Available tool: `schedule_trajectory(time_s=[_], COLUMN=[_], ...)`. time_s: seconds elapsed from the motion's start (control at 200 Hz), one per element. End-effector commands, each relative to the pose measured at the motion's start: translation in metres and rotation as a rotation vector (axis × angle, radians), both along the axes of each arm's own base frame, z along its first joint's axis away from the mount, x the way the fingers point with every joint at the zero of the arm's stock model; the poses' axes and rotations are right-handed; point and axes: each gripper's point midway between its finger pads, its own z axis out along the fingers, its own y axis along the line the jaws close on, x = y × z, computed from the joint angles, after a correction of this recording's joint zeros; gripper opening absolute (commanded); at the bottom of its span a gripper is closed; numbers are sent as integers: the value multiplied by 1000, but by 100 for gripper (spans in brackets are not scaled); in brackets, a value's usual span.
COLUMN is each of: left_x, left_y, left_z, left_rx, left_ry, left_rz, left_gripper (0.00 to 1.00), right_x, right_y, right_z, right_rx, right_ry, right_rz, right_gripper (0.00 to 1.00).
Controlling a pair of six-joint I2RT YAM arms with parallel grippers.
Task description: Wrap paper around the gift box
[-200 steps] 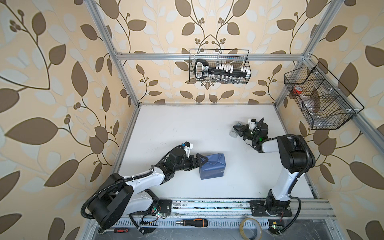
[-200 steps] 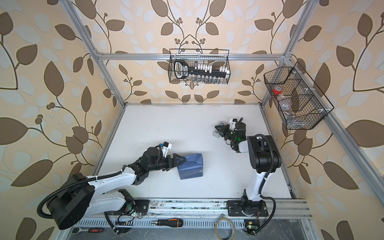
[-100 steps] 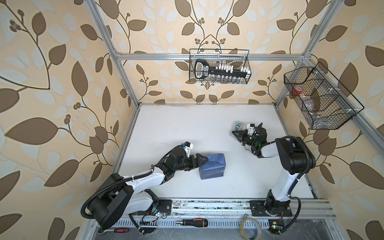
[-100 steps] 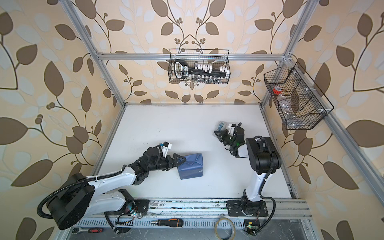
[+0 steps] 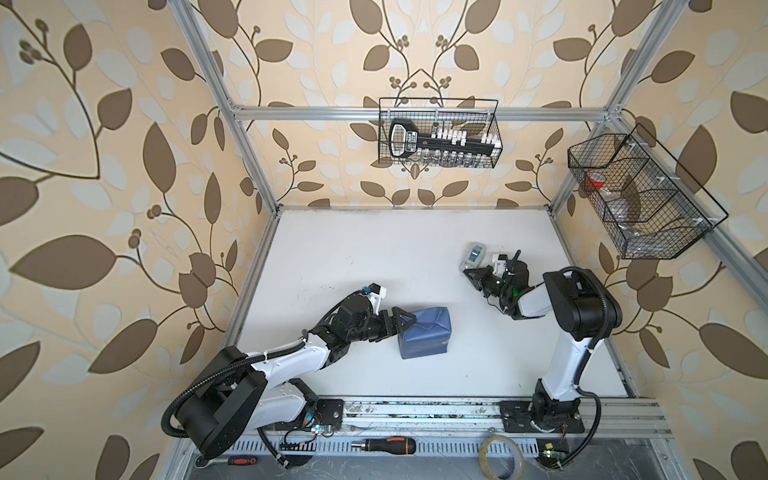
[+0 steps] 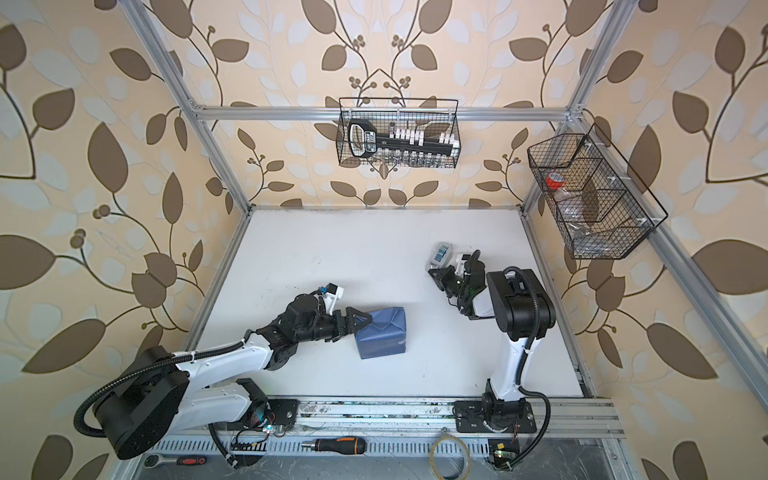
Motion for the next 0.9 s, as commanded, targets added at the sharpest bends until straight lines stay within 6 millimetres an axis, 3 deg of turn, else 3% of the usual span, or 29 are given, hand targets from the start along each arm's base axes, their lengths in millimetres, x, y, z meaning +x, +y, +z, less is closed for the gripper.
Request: schedule_trajectory(time_s=[0.0,0.285,0.41,0.57,0.7,0.795,0.895], left_x=[-24,-24,-24,-25,-24,-24,-24], left_y=[18,18,18,19,18,18,19], left_z=[-51,-52,-51,-51,-50,-50,-50], left_rx=[164,166,166,169,169,172,173], left_ry=[134,133,136,137,137,139,139], left_rz=[-16,-17,-20,-19,-19,-17,-15], left_gripper=[92,92,92,92,92,92,91], right_x=[-16,-20,-20,-27,-50,-74,-106], right_y=[-7,-19,-22,-25,-16,0,34], right_z=[-34,-45,-35,5,43,69,96], right_rx=[-68,-125,-126,-129,-191,-210,-215], right_ry=[124,176,152,60,-9,-66,-128], right_rz=[-16,-43,-44,-21,42,121,264], right_gripper=[0,0,0,0,0,0,0])
